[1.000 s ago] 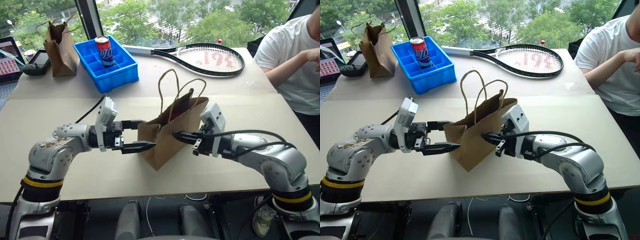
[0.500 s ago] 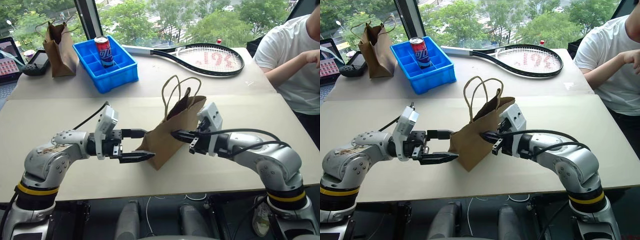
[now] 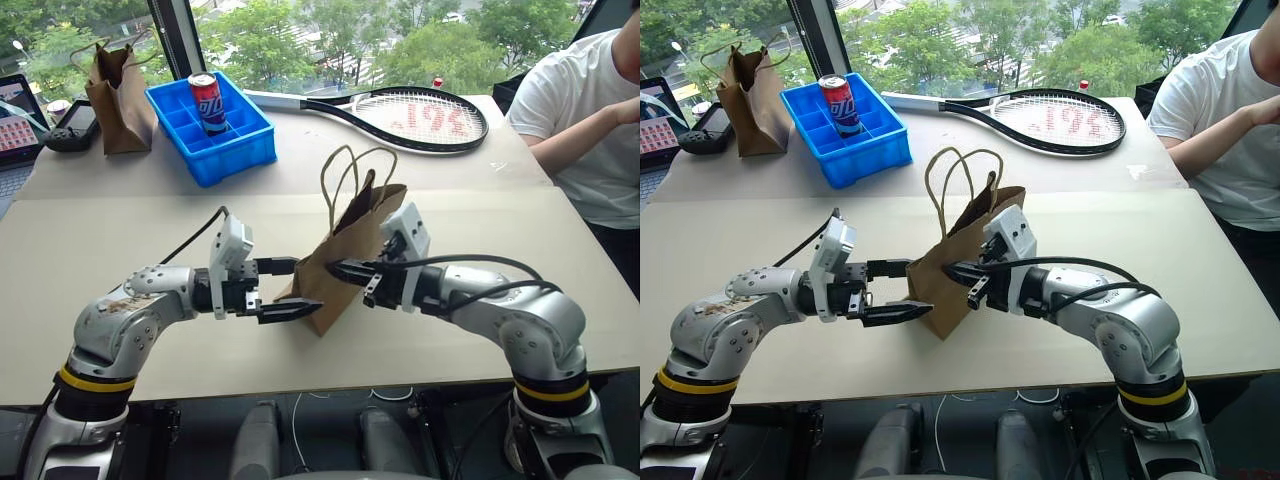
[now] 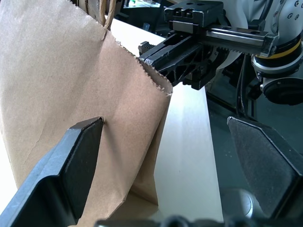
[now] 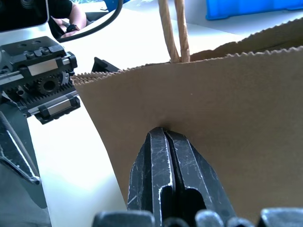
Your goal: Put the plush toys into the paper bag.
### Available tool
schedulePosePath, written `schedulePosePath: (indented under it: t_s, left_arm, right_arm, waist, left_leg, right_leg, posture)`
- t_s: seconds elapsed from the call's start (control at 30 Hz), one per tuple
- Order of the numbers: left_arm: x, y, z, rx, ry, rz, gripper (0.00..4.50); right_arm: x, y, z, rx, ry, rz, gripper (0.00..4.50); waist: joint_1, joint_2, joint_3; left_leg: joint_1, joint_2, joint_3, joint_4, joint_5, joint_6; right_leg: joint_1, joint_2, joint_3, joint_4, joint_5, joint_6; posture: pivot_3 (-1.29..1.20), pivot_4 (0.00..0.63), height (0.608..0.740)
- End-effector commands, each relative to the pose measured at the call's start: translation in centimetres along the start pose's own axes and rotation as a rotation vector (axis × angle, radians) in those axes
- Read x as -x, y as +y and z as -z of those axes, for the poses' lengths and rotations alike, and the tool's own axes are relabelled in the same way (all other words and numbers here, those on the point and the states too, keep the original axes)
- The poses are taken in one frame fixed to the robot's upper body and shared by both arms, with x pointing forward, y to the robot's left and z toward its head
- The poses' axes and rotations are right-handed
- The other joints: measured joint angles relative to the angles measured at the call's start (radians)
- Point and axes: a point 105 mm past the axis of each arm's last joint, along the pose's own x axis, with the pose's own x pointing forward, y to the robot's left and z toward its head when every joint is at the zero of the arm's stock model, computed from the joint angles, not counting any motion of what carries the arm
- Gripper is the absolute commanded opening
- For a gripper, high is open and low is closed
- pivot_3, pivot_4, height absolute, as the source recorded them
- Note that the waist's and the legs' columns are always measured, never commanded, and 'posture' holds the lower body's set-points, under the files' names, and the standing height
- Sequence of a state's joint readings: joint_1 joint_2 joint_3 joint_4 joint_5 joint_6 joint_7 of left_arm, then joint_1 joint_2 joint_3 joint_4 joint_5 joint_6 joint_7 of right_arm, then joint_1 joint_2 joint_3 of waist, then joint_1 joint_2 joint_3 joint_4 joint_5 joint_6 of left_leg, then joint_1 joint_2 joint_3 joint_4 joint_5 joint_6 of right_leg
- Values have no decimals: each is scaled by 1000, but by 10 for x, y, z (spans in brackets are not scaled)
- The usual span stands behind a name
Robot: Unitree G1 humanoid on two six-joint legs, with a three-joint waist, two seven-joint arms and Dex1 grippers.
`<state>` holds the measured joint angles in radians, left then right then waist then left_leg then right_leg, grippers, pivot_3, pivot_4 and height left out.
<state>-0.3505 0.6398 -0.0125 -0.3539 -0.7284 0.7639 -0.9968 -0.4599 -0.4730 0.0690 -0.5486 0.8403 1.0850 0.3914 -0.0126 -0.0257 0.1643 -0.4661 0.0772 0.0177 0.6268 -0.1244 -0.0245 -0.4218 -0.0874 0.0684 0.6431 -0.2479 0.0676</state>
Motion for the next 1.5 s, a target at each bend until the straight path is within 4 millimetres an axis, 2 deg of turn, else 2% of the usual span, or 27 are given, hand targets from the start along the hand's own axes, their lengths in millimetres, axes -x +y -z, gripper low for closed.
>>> schedulePosePath:
  t_s: [0.03,0.1,0.2,0.4,0.53,0.67,0.87,0.97,1.13,1.27,1.37,1.5]
  left_arm:
    - [-5,3,-10,-48,-25,-7,4500]
    - [-7,8,-12,-52,-37,-28,4500]
    - [-9,17,-16,-54,-56,-70,3733]
    - [-9,22,-26,-70,-85,-80,1377]
    - [-8,23,-31,-90,-100,-91,30]
    - [-7,26,-31,-108,-91,-95,30]
    - [-3,33,-36,-144,-86,-84,30]
    - [-2,38,-42,-189,-63,-20,30]
    - [-4,44,-54,-264,-35,120,30]
    - [-9,50,-63,-311,-28,224,30]
    - [-12,54,-65,-315,-36,289,30]
    - [-17,55,-60,-320,-19,363,30]
  right_arm:
    - [0,10,-10,34,-32,-29,18]
    - [0,10,-10,33,-32,-28,18]
    - [-1,10,-10,34,-31,-25,0]
    - [-2,9,-7,31,-26,-17,0]
    - [-2,9,-7,33,-24,-16,0]
    - [1,6,-7,42,-14,-8,0]
    - [28,-2,-2,65,47,16,0]
    - [67,-16,4,72,125,57,0]
    - [118,-21,13,48,245,121,0]
    - [147,-28,13,39,276,214,0]
    - [157,-30,11,42,275,259,0]
    - [158,-26,8,47,261,265,0]
  waist:
    - [1,0,0]
    - [0,0,0]
    - [0,0,0]
    - [-1,0,0]
    - [-1,0,0]
    - [-1,0,0]
    - [3,0,0]
    - [9,0,0]
    - [15,0,0]
    - [19,0,0]
    - [18,-1,0]
    - [12,-1,0]
  left_leg:
    - [0,0,0,0,0,0]
    - [0,0,0,0,0,0]
    - [0,0,0,0,0,0]
    - [0,0,0,0,0,0]
    - [0,0,0,0,0,0]
    - [0,0,0,0,0,0]
    - [0,0,0,0,0,0]
    - [-1,0,0,0,0,0]
    - [-1,-1,0,0,0,0]
    - [-1,-1,0,0,0,0]
    - [-1,-1,0,0,0,0]
    - [-1,-1,-1,0,0,0]
  right_leg:
    - [0,0,0,0,0,0]
    - [0,0,0,0,0,0]
    - [0,0,0,0,0,0]
    - [0,0,0,0,4,6]
    - [0,0,0,0,4,6]
    - [0,0,0,0,4,6]
    - [0,0,0,-1,3,5]
    - [0,0,0,-1,2,4]
    - [0,-1,0,-2,0,0]
    - [1,-1,0,-2,-1,0]
    - [1,-1,0,-2,0,0]
    - [1,-1,0,-2,0,0]
  posture:
    - [0,150,734]
    - [0,150,734]
    - [0,150,734]
    - [0,150,734]
    - [0,150,734]
    - [0,150,734]
    - [0,150,734]
    - [0,150,734]
    - [0,150,734]
    - [0,150,734]
    - [0,150,734]
    - [0,150,734]
